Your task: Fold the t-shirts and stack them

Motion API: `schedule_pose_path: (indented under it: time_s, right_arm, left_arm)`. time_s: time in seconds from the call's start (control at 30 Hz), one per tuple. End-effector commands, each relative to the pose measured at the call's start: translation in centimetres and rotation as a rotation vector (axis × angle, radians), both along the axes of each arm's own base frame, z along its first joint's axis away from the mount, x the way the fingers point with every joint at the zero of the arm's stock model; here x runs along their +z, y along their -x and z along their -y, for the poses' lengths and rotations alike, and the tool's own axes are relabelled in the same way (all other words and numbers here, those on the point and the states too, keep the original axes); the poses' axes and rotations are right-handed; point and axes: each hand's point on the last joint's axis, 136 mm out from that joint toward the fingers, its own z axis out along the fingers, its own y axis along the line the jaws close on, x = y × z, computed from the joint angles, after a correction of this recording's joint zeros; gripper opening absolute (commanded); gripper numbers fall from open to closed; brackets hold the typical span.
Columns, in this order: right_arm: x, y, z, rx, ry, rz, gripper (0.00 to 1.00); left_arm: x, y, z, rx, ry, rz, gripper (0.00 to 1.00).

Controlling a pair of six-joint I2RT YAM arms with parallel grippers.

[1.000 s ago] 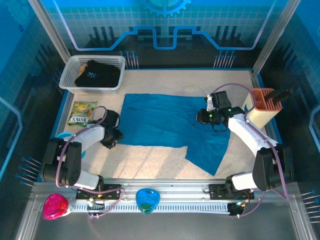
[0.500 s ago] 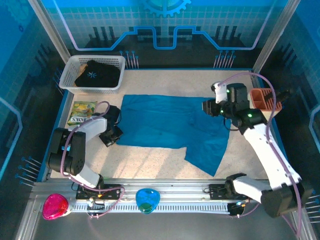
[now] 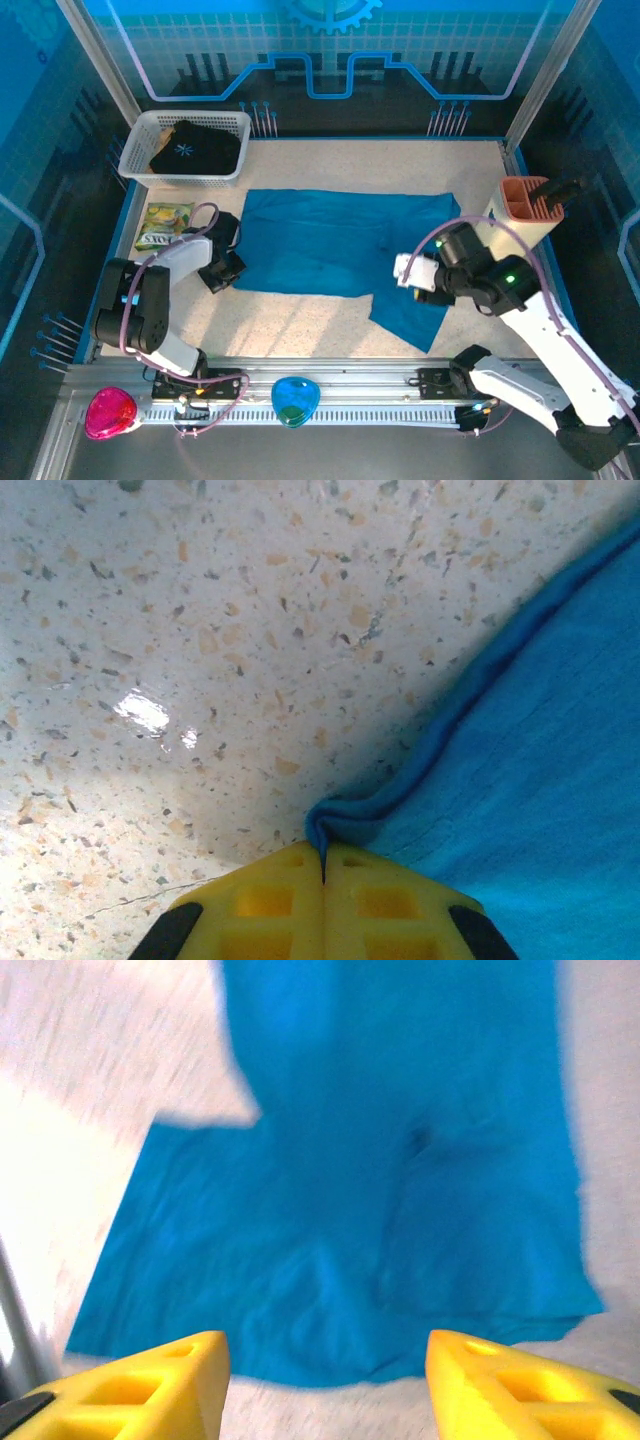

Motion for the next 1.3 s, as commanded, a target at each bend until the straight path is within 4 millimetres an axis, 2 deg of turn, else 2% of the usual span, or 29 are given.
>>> schedule_pose_path:
  time_s: [0.0,0.07,0.17,0.3,0.83,1.03,1.27]
  right_arm:
    - [-6.0,4.7,4.2,0.167,0.284,-0.184,0.55]
    - [-9.3,6.3,4.3,0.239,0.31,-0.245,0.54]
    - [-12.8,7.3,3.7,0.316,0.309,-0.25,0.54]
    - [-15.2,7.8,3.4,0.358,0.304,-0.238,0.54]
    - [-17.0,9.0,3.1,0.433,0.383,-0.354,0.47]
    - [-17.7,8.9,2.6,0.44,0.392,-0.368,0.46]
    - [-18.3,8.3,1.4,0.447,0.407,-0.371,0.33]
  left_arm:
    - [0.6,-5.3,2.8,-0.063,0.131,0.224,0.0]
    - [0.6,-5.1,2.8,-0.07,0.135,0.226,0.0]
    - [0.8,-5.1,2.8,-0.08,0.131,0.229,0.0]
    - [1.1,-5.1,2.7,-0.085,0.125,0.237,0.0]
    - [1.8,-5.0,2.4,-0.109,0.103,0.251,0.0]
    - [2.0,-5.1,2.4,-0.114,0.1,0.256,0.0]
    - [2.2,-5.0,2.3,-0.118,0.097,0.264,0.0]
